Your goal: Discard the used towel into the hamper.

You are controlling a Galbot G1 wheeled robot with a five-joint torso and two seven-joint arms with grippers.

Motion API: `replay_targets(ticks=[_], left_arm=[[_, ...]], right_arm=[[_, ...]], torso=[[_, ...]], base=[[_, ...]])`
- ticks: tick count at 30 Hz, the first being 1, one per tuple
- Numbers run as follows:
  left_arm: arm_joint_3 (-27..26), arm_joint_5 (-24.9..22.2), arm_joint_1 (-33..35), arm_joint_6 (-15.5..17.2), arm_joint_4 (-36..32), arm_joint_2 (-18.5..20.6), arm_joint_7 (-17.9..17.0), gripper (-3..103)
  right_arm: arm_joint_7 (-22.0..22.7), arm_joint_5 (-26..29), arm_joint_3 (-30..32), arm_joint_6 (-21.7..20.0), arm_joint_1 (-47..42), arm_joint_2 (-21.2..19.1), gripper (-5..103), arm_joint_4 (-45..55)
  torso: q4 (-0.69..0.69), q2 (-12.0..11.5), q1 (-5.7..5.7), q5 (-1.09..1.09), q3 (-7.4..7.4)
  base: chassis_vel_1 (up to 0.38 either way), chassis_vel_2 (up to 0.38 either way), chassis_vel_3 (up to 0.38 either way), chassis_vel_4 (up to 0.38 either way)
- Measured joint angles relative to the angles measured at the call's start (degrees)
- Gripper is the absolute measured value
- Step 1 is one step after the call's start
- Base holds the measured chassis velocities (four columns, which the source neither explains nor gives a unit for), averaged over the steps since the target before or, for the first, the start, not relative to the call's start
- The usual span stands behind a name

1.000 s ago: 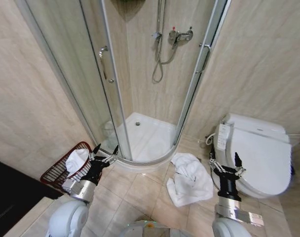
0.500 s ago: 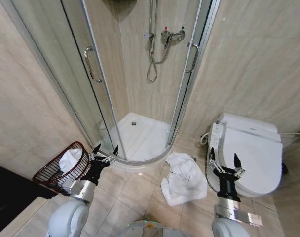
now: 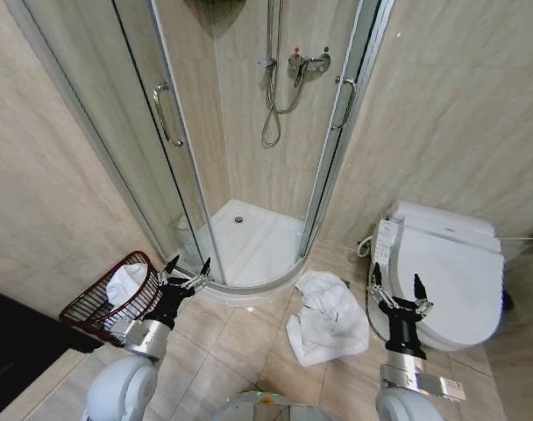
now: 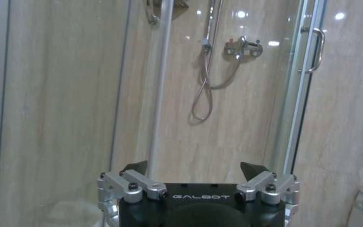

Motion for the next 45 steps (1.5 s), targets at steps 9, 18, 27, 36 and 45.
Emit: replay_targets(ticks=[9, 18, 27, 36, 45], left_arm=[[0.0, 0.0, 0.0, 0.0, 0.0, 0.0, 0.0, 99], [0.0, 0.0, 0.0, 0.0, 0.0, 0.0, 0.0, 99], [0.0, 0.0, 0.0, 0.0, 0.0, 0.0, 0.0, 99], [0.0, 0.0, 0.0, 0.0, 0.0, 0.0, 0.0, 99], [0.0, 0.0, 0.0, 0.0, 0.0, 0.0, 0.0, 99]], right_arm=[[-0.2, 0.0, 0.1, 0.9, 0.2, -0.1, 100, -0.7], [-0.2, -0.5, 0.1, 2.2, 0.3, -0.3, 100, -1.8], [-0.3, 0.0, -0.7, -2.0, 0.3, -1.8, 100, -4.4], [-1.3, 0.3, -4.2, -6.0, 5.5, -4.2, 100, -15.9], [-0.2, -1.5, -6.5, -5.4, 9.2, -4.1, 100, -22.0]], torso=[[0.01, 0.0, -0.01, 0.02, 0.00], [0.04, 0.0, -0.02, 0.01, -0.01], [-0.01, 0.0, -0.01, -0.01, 0.00], [0.00, 0.0, 0.00, 0.01, 0.00], [0.00, 0.0, 0.01, 0.00, 0.00]], base=[[-0.163, -0.154, 0.157, 0.160], [-0.073, -0.088, 0.085, 0.075], [0.036, 0.014, -0.036, -0.017], [0.000, 0.000, 0.000, 0.000], [0.000, 0.000, 0.000, 0.000]])
